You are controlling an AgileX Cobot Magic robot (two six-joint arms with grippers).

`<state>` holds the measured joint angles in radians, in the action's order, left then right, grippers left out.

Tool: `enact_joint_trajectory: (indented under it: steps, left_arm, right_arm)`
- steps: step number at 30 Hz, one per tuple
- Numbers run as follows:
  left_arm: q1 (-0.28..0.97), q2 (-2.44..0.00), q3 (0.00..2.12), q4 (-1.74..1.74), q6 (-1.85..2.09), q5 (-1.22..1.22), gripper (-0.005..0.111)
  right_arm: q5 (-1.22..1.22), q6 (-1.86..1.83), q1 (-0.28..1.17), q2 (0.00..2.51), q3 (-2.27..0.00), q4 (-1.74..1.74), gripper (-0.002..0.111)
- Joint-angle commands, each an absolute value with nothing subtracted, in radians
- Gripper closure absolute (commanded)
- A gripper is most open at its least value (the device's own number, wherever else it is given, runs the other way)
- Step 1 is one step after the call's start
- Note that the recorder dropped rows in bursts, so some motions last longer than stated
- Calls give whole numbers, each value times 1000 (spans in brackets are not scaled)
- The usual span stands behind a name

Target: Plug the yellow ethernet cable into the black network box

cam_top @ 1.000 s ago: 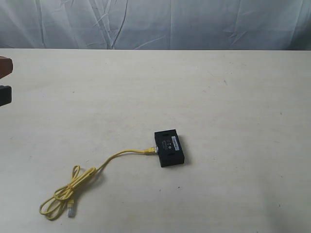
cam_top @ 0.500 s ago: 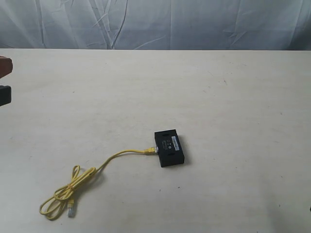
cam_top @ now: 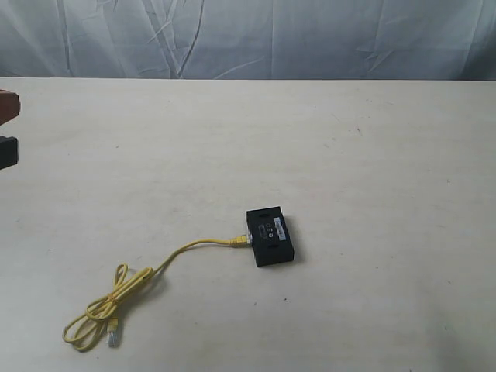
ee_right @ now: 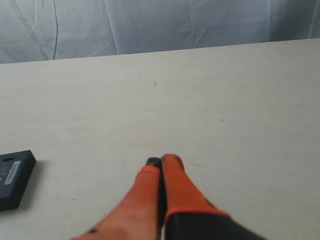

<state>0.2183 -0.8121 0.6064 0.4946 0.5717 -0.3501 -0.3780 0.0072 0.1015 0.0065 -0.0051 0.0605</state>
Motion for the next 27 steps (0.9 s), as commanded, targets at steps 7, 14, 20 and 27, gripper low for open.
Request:
enact_joint_trajectory:
  steps: [7,14,20,27]
  left_arm:
    - [213,-803,600,494,572,-339,107]
    - [213,-803,600,494,572,-339,107]
    - [213,-803,600,494,572,-339,107]
    - [195,-731,581,406,583,-337,107]
  right_arm:
    - [-366,0,93,0,0,65,109]
    - [-366,0,93,0,0,65,109]
    - [-366,0,93,0,0,65,109]
    - [-362,0,93,0,0,65,109]
